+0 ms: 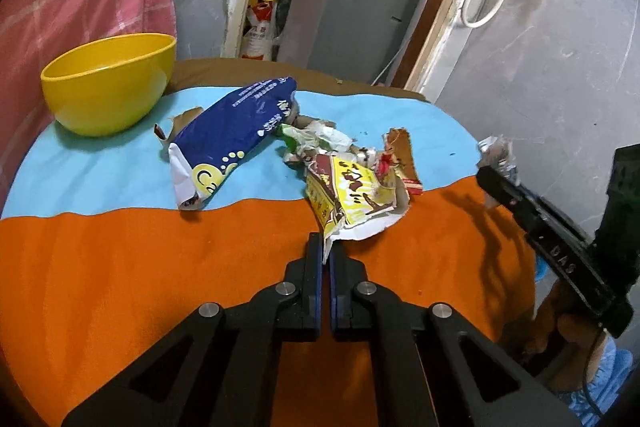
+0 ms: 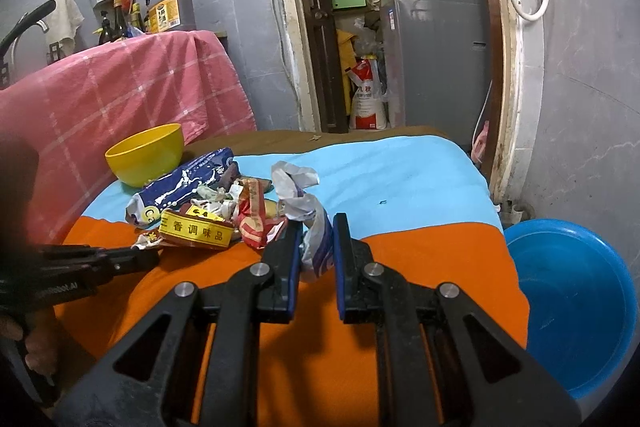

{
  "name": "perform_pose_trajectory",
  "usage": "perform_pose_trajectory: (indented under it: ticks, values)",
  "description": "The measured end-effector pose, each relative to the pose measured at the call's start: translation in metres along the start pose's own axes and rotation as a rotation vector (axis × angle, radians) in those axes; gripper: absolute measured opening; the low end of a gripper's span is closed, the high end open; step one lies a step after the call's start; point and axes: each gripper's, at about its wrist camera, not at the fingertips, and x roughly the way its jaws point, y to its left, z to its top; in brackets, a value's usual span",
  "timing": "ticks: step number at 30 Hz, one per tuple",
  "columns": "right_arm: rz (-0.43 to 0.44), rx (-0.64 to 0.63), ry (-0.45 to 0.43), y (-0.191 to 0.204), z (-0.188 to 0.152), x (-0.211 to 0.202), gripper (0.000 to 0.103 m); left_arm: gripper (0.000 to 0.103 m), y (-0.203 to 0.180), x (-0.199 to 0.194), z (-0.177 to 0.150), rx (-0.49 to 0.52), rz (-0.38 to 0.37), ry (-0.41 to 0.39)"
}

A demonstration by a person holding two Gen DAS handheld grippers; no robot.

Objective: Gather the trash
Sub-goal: 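Grasp the white wrapper with the right gripper while the left grasps the yellow wrapper, then carry both wrappers over the blue bucket and open both grippers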

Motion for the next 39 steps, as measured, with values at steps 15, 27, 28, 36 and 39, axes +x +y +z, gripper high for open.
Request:
perform_pose_trajectory:
  ticks: [15,27,28,36,39]
  values:
    - [-0.035,0.003,0.042,-0.004,-0.005,0.007,0.046,0.058,-0.01,0.005,0.009,0.028,-0.062,0.022]
    - [-0.044,0.043,0.066,-0.019,-0.008,0.011,0.047,0.064,-0.019,0.046,0.032,0.021,0.033,0.06]
    - [-0.044,0.043,0.066,-0.018,-0.008,0.012,0.047,0.063,-0.018,0.047,0.032,0.024,0.037,0.06]
    - [-0.035,0.056,0.036,-0.019,-0.007,0.005,0.047,0.047,-0.018,0.04,0.023,0.031,0.03,0.046]
    - [-0.034,0.067,-0.002,-0.021,-0.004,-0.004,0.047,0.047,-0.022,0.027,0.022,0.026,0.017,0.019]
